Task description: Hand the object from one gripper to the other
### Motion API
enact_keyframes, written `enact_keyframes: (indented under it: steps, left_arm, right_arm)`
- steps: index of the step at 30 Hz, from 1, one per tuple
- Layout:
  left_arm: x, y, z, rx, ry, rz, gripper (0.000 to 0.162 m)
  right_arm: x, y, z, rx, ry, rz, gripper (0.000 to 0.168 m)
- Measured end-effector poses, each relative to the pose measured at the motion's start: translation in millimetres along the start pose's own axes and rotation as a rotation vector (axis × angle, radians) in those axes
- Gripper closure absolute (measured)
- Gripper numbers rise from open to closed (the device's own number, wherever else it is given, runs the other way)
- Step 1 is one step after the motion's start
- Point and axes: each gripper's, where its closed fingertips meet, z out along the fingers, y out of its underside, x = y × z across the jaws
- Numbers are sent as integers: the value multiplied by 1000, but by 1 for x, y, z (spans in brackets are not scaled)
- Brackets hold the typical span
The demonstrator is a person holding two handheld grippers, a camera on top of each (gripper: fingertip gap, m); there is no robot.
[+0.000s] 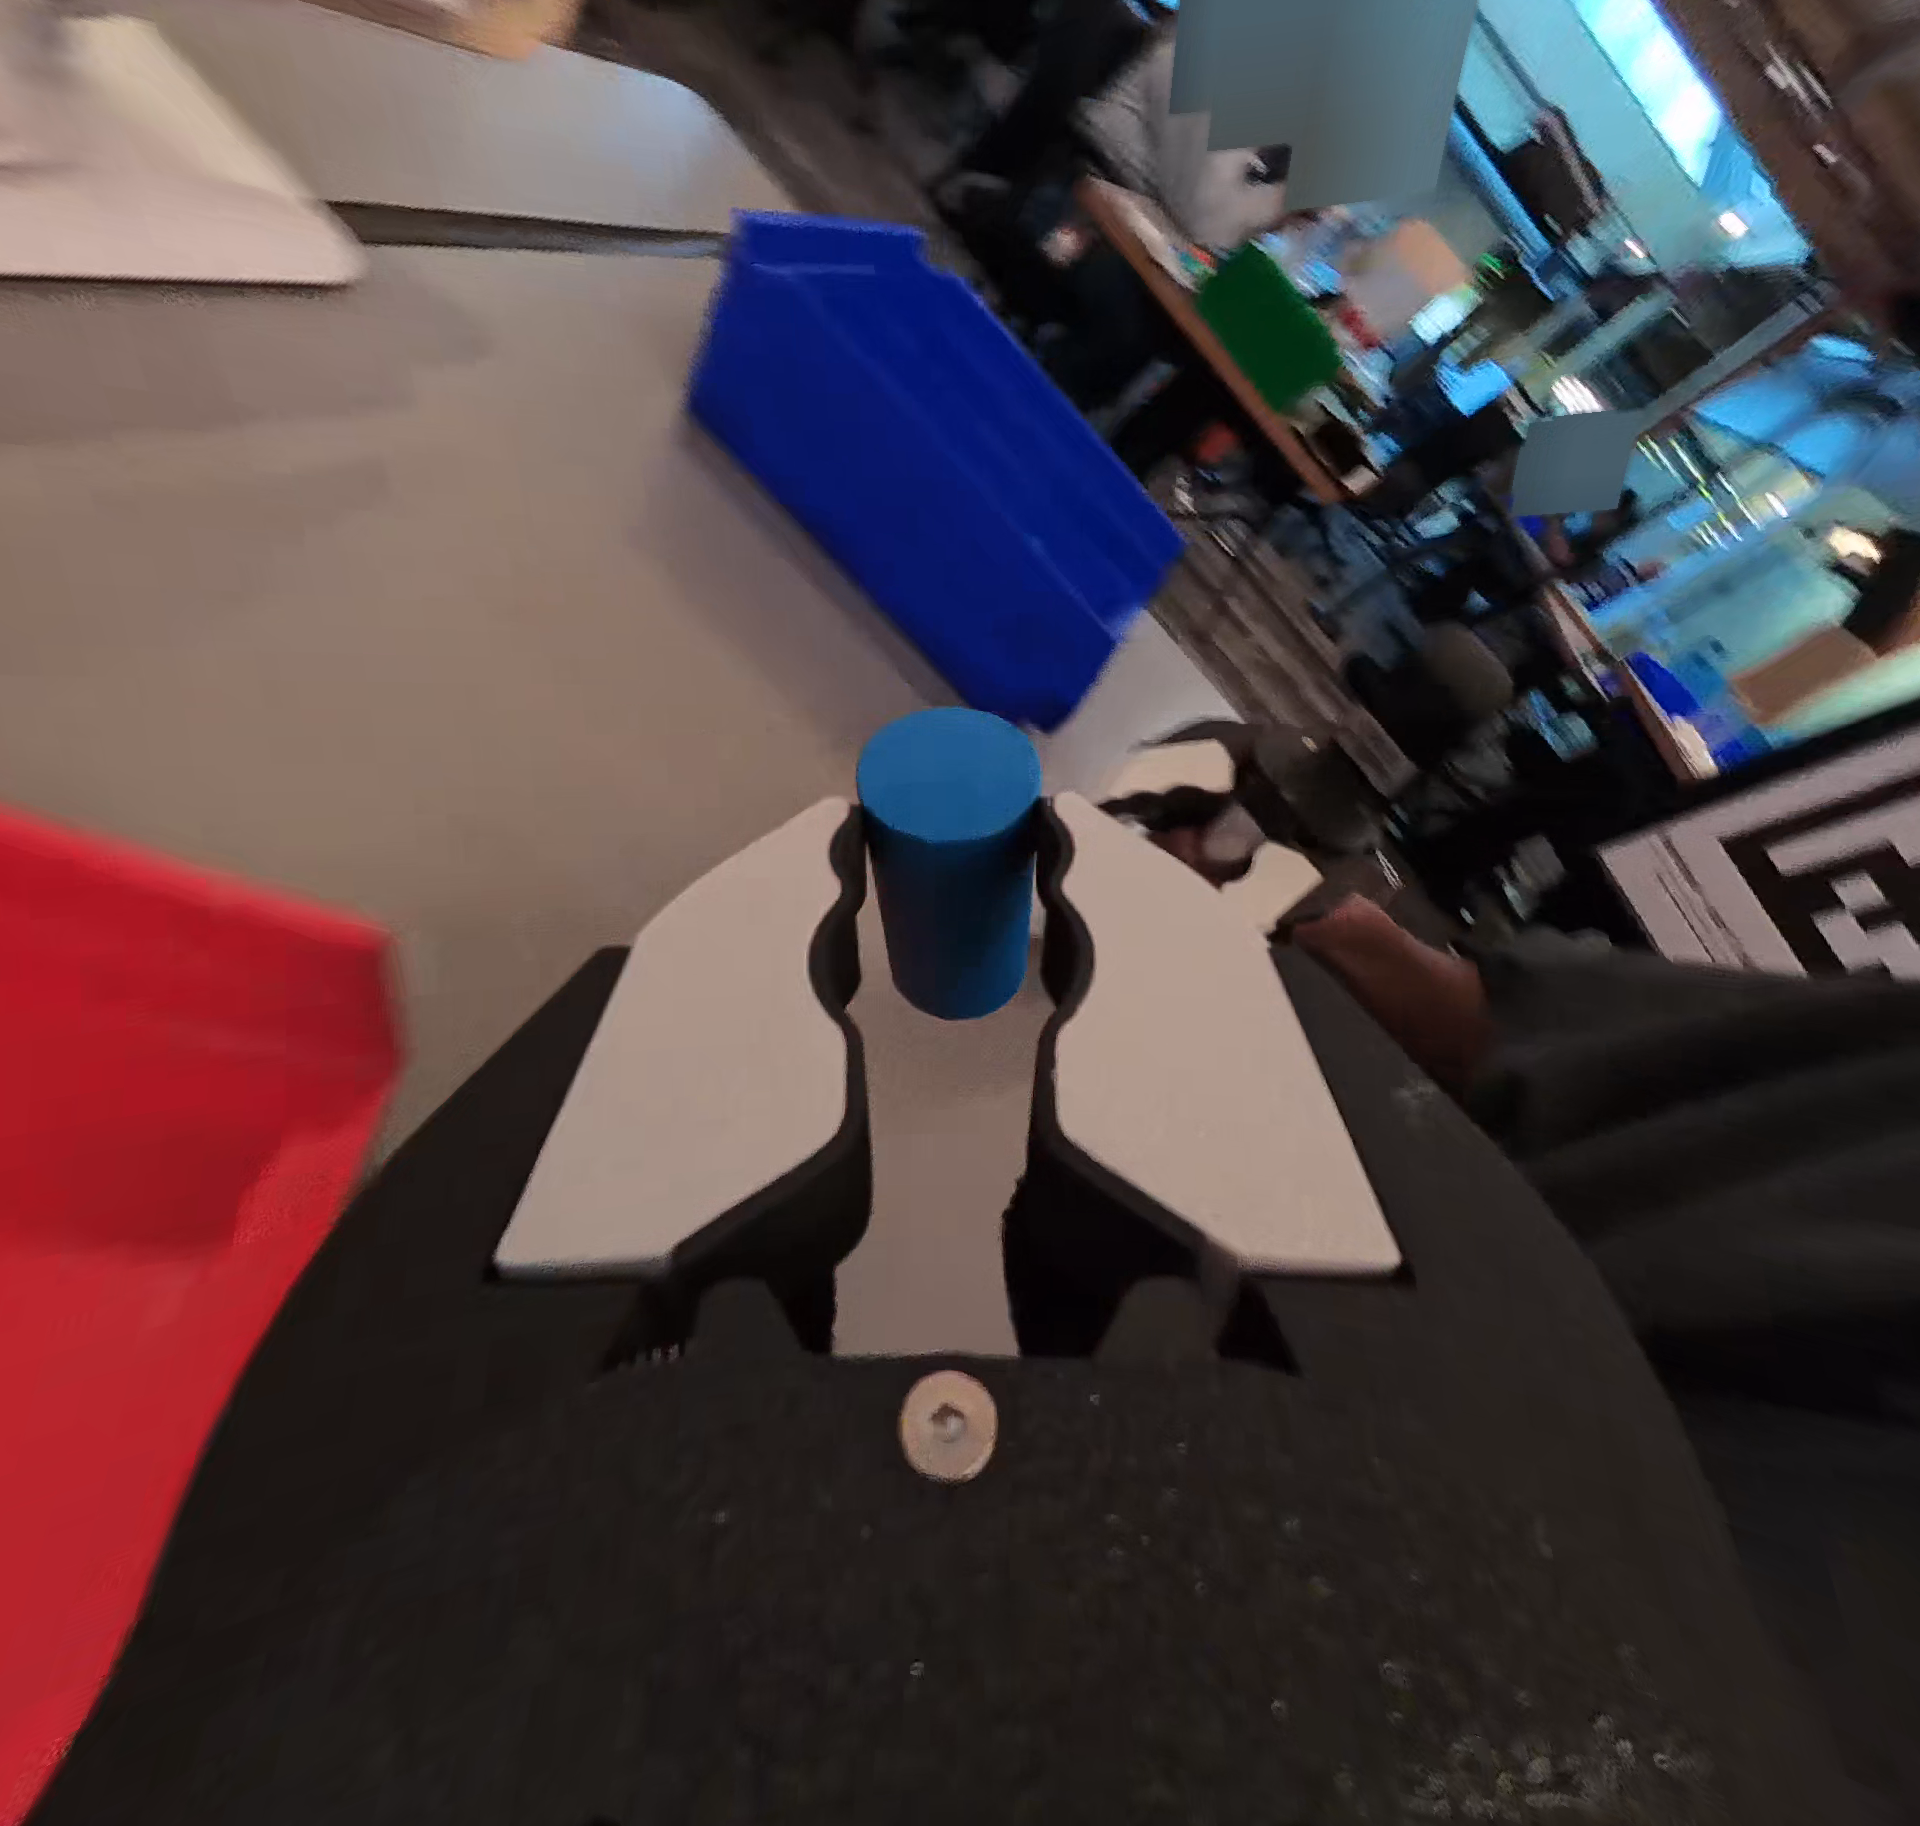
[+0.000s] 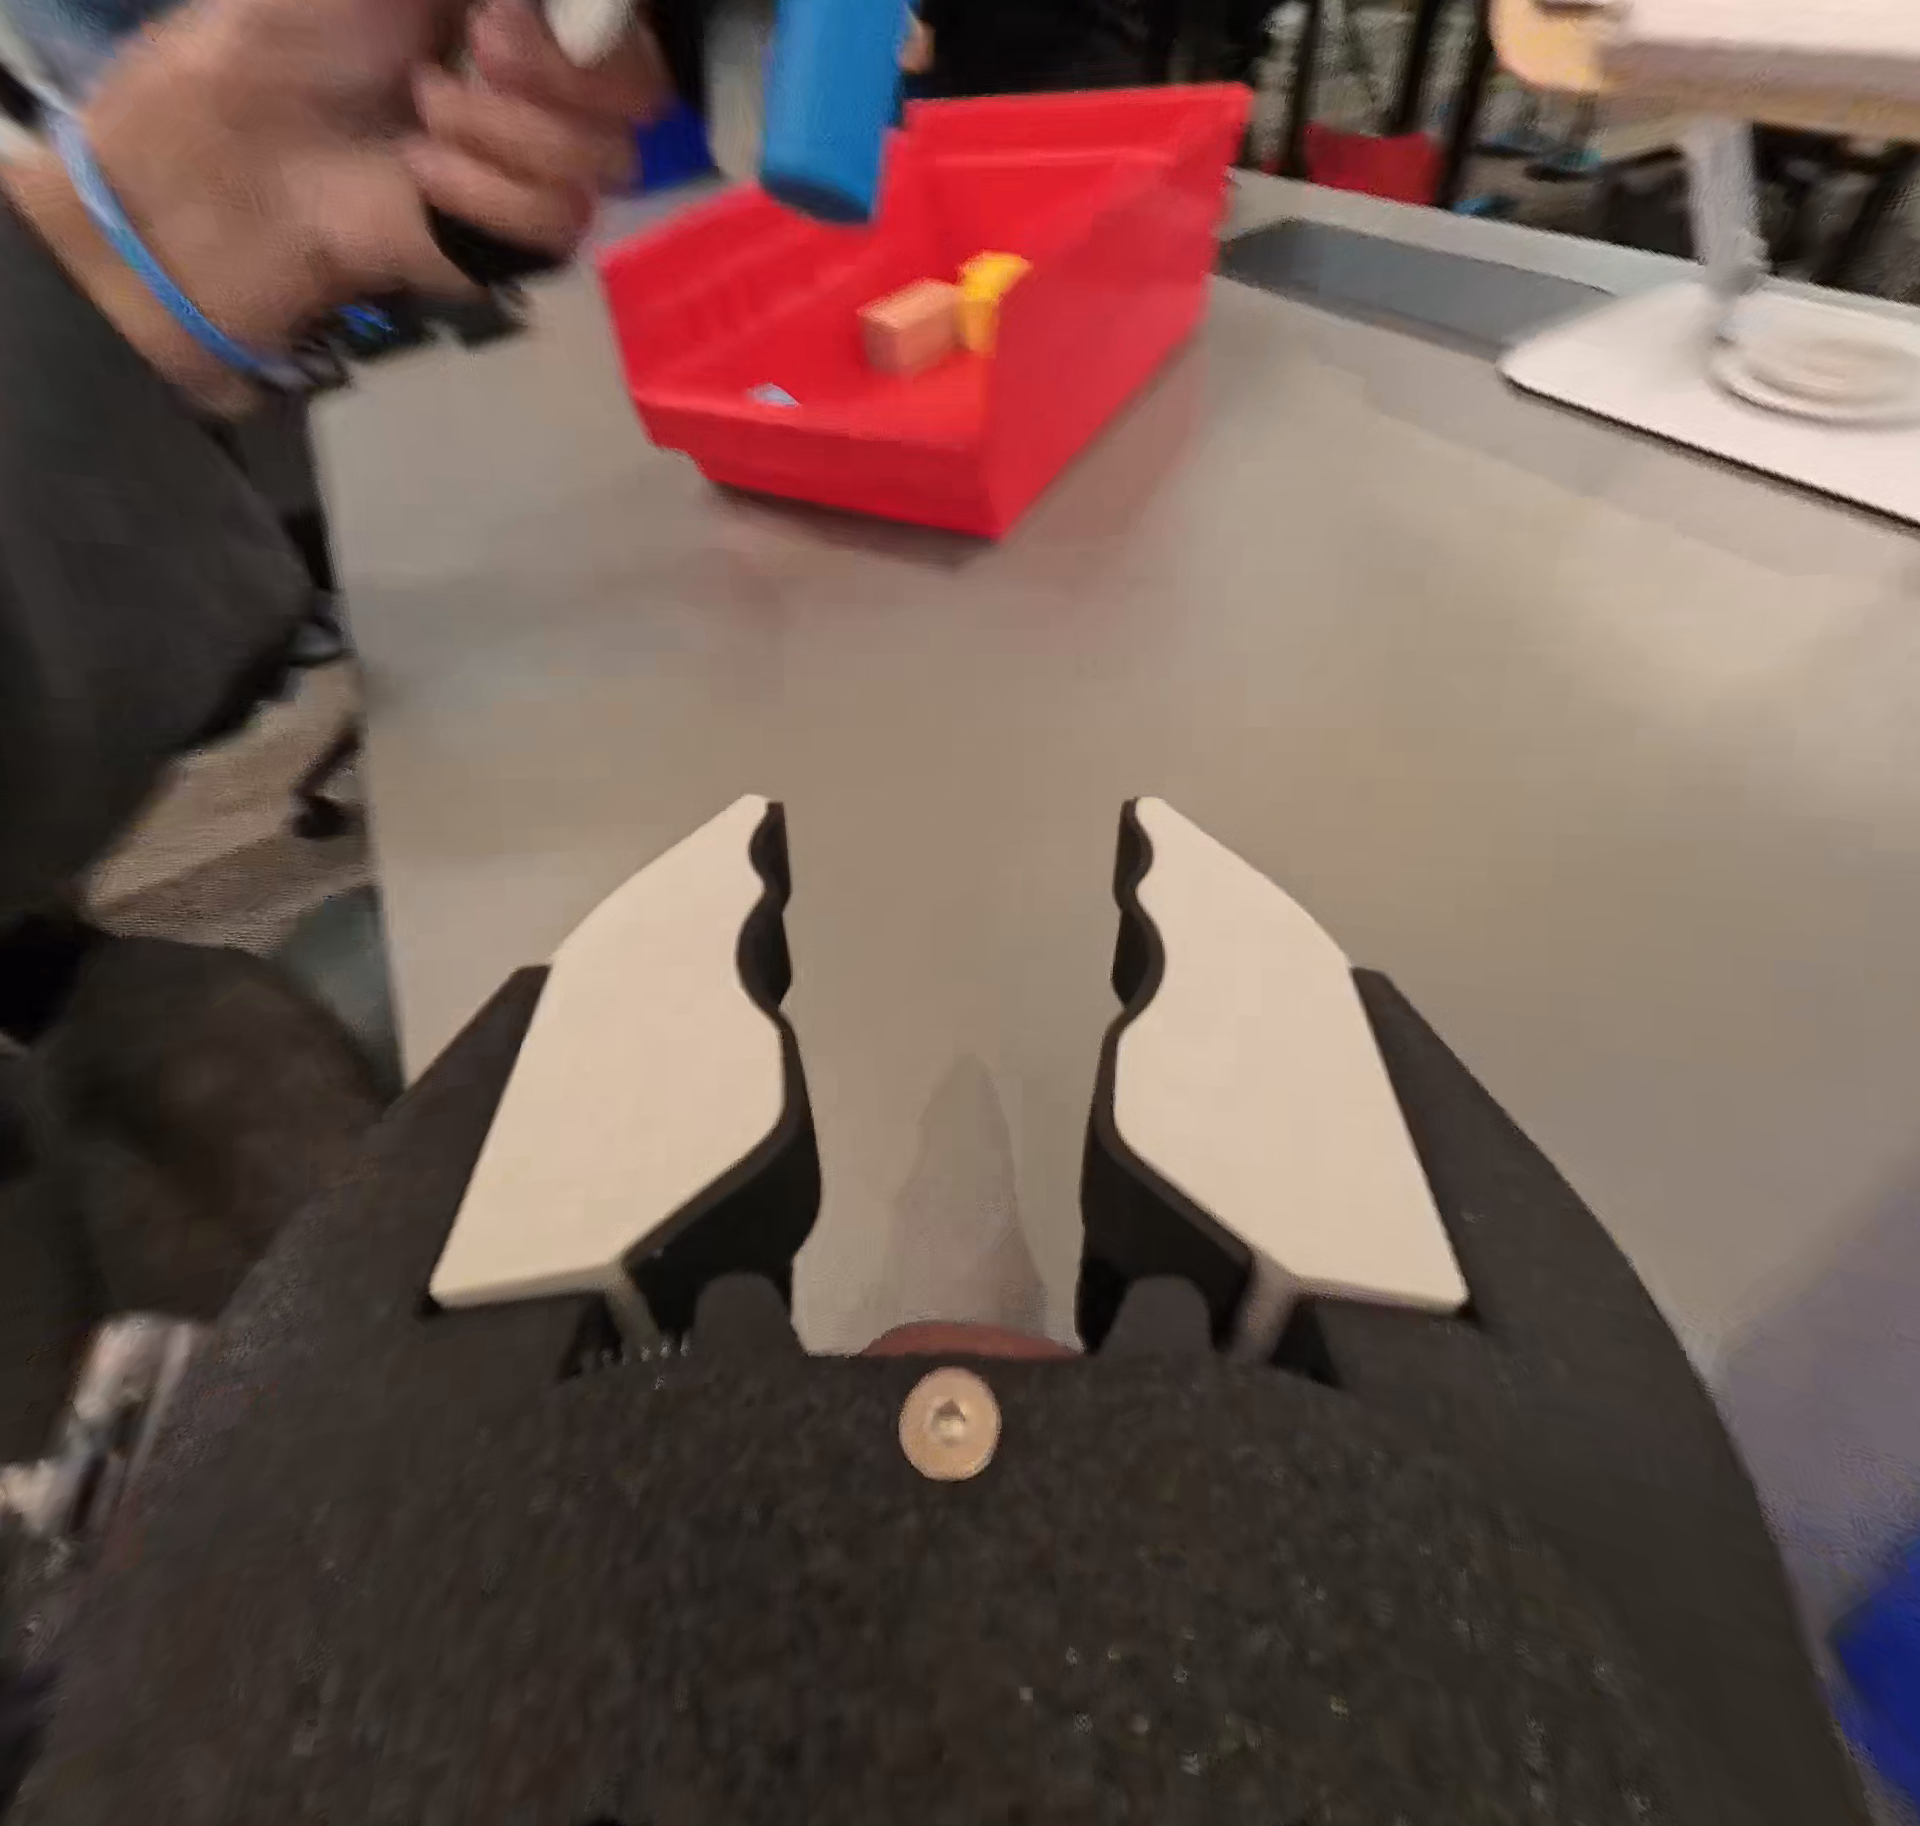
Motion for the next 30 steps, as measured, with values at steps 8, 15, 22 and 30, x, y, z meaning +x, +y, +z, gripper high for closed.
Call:
enact_keyframes:
  steps: [8, 15, 22, 30]
  left_arm:
    - [57, 57, 71, -118, 156, 112, 131]
    - [41, 81, 68, -74, 79, 38, 123]
    - [14, 140, 29, -33, -110, 30, 112]
    - [22, 142, 23, -6, -72, -13, 115]
  right_arm:
    - [-37, -50, 45, 56, -289, 151, 120]
    - [-34, -25, 39, -24, -306, 256, 136]
    - [60, -72, -52, -34, 118, 83, 136]
    - [279, -11, -164, -601, 702, 362, 135]
